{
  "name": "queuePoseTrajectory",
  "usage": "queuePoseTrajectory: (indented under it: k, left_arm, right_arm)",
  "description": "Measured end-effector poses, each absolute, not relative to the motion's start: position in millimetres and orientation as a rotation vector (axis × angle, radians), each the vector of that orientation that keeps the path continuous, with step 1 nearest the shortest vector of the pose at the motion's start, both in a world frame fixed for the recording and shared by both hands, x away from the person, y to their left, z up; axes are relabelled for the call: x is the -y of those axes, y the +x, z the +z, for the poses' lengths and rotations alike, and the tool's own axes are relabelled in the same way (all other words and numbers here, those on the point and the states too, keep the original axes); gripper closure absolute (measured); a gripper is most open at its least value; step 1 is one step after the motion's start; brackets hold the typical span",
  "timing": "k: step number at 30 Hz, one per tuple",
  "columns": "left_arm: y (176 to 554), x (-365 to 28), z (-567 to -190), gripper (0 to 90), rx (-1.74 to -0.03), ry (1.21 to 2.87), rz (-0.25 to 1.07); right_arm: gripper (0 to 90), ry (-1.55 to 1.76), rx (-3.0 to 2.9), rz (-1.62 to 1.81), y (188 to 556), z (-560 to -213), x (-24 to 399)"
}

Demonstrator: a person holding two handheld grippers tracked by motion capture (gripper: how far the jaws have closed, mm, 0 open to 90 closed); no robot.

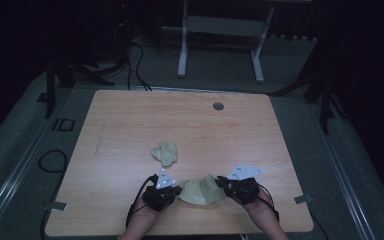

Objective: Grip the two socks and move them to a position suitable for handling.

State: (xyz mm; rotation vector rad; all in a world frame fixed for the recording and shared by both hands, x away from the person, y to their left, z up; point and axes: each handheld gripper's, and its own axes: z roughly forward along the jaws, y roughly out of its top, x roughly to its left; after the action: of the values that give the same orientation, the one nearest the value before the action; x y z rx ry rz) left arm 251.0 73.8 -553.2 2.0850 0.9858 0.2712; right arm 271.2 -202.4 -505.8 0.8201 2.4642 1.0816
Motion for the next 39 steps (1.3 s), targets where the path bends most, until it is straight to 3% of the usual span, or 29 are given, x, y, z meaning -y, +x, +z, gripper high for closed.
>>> queuePoseTrajectory:
  k: [11,13,14,15,16,17,20,24,27,29,39]
  left_arm:
    - [237.5,-86.2,-558.8,88.5,-1.076,2.054,0.26]
    - [235.2,-85.5,-563.5,88.4,-1.094,2.063,0.237]
    - [235.1,-85.3,-565.9,87.8,-1.094,2.085,0.206]
    - [235.3,-86.2,-567.2,80.5,-1.075,2.085,0.167]
    - [235.3,-87.4,-565.4,68.5,-1.07,2.083,0.172]
    - [235.0,-89.8,-562.0,62.2,-1.06,2.075,0.2]
    - [236.5,-96.8,-551.4,58.0,-1.05,2.014,0.208]
    - [235.6,-95.8,-542.1,65.5,-1.014,1.988,0.3]
    - [234.0,-87.5,-540.0,83.5,-0.973,2.005,0.329]
    - [235.3,-79.3,-542.6,89.1,-0.948,2.041,0.314]
    - [250.0,-60.5,-563.7,89.5,-0.95,2.185,0.321]
  right_arm:
    - [81.0,0.95,-2.465,1.096,261.2,-523.5,225.1]
    - [78.9,0.974,-2.498,1.089,259.6,-531.1,225.9]
    - [73.6,0.973,-2.512,1.074,258.3,-534.6,225.5]
    - [67.2,0.965,-2.531,1.055,257.5,-537.8,225.4]
    - [65.7,0.956,-2.544,1.044,256.9,-540.0,226.0]
    - [64.3,0.961,-2.544,1.05,256.6,-541.0,227.5]
    - [63.9,0.982,-2.539,1.075,258.1,-537.6,232.1]
    - [79.7,0.94,-2.508,1.09,255.3,-526.3,229.9]
    - [87.4,0.898,-2.514,1.078,252.5,-526.5,220.3]
    - [87.4,0.881,-2.528,1.069,252.1,-531.8,213.1]
    - [75.6,0.859,-2.582,0.942,264.4,-555.3,193.6]
